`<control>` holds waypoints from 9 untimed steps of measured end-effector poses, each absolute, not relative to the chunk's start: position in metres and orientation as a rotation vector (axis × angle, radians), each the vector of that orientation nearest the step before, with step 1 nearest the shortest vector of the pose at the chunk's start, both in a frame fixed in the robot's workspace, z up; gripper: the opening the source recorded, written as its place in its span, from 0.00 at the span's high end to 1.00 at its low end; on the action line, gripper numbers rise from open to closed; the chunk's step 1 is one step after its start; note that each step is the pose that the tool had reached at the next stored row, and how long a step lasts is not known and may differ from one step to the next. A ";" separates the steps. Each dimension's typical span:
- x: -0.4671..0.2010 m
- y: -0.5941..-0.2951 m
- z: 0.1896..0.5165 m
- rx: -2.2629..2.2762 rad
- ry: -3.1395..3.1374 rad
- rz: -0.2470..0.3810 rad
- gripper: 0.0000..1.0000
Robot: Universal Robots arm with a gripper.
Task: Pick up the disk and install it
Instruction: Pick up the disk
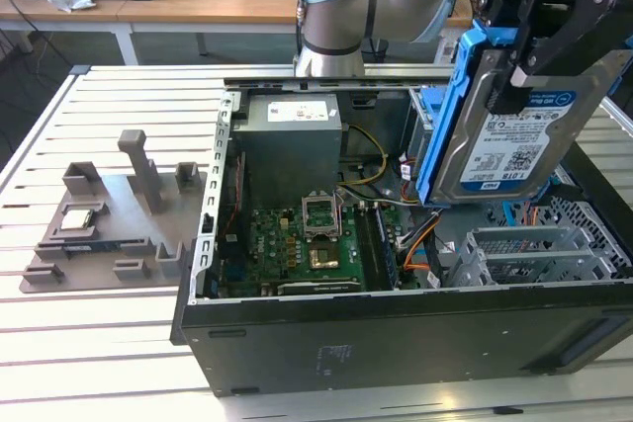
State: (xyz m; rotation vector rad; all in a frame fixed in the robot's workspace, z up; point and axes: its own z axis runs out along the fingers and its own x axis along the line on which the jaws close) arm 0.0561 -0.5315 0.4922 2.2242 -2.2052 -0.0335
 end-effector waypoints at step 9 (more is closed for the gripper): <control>0.064 -0.538 0.491 2.224 -2.205 -0.034 0.64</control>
